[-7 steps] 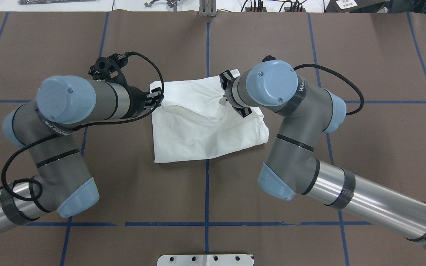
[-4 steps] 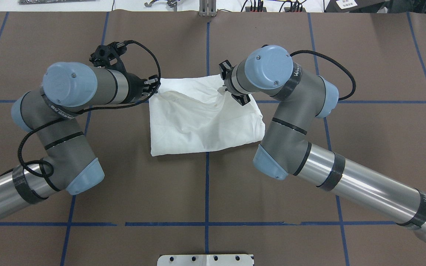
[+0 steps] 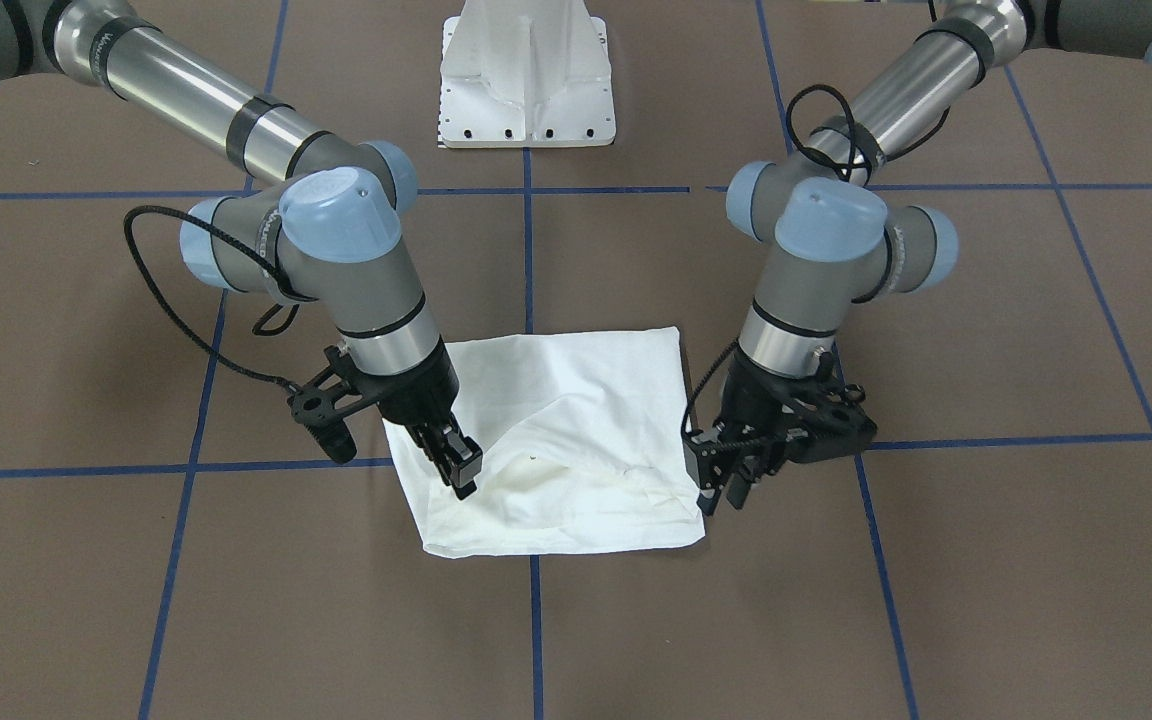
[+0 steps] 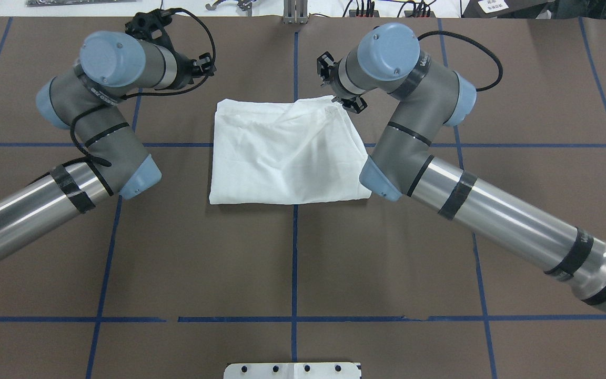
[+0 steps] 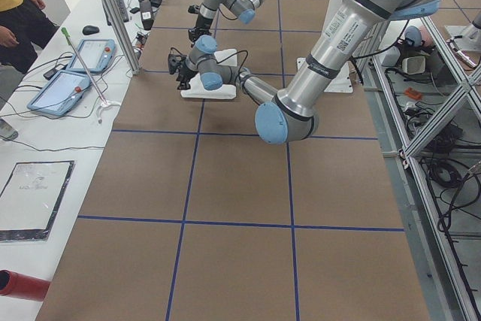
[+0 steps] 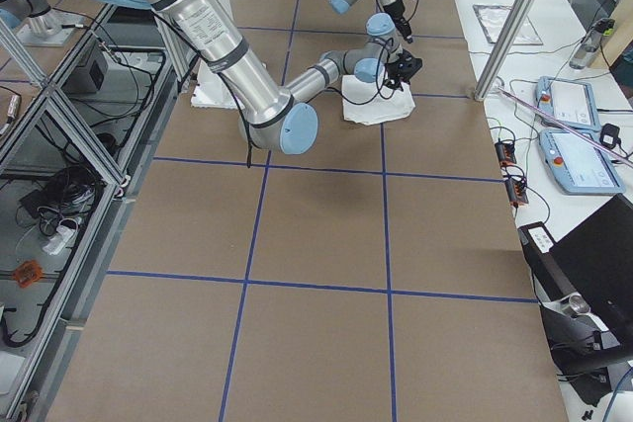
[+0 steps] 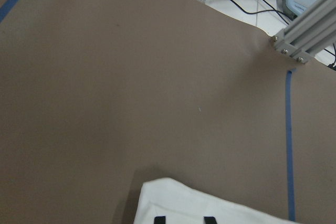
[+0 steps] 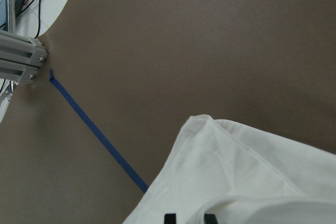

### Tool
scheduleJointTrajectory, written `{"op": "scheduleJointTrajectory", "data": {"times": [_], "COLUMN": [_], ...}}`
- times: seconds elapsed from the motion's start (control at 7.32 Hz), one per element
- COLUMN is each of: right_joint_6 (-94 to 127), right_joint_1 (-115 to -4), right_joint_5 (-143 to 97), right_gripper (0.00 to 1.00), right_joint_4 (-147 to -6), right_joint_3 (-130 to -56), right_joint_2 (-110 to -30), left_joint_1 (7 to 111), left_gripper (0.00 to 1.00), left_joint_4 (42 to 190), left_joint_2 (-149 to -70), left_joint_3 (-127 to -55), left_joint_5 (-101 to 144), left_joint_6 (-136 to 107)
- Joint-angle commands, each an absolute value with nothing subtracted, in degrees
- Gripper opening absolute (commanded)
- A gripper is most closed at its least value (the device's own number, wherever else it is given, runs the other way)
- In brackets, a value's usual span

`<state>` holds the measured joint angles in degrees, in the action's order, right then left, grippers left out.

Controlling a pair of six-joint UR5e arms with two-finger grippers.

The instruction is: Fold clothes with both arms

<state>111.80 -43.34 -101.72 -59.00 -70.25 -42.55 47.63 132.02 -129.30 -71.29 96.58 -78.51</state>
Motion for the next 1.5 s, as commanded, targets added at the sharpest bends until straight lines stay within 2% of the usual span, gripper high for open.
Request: {"op": "scheduleJointTrajectory", "data": {"times": [0.0, 0.27, 0.55, 0.96, 1.23, 1.37], "right_joint_6": [101.64, 91.81, 72.27, 43.33, 31.26, 26.33], "right_joint_1": [-50.42, -52.98, -60.16, -75.88, -83.90, -86.55], "right_joint_5": [-108.70, -110.29, -119.13, -136.95, -141.75, -142.64], "right_gripper": [1.00, 1.00, 1.00, 1.00, 1.00, 1.00], "right_joint_4": [-58.27, -58.27, -58.79, -58.97, -59.15, -59.15], "right_joint_3": [-66.54, -67.32, -71.35, -71.19, -72.33, -72.33], "right_joint_2": [-42.01, -46.21, -55.51, -66.32, -73.44, -76.43], "left_joint_1": [51.24, 51.68, 55.70, 64.91, 72.21, 75.73], "left_gripper": [1.00, 1.00, 1.00, 1.00, 1.00, 1.00], "left_joint_4": [134.12, 134.21, 134.03, 133.33, 132.98, 129.24], "left_joint_2": [-129.47, -127.37, -120.36, -107.45, -97.01, -95.90], "left_joint_3": [-68.38, -70.64, -78.62, -91.45, -98.31, -99.31], "left_joint_5": [97.73, 101.40, 108.33, 116.77, 124.07, 130.37], "left_joint_6": [-72.96, -68.68, -56.05, -48.81, -36.08, -30.12]}}
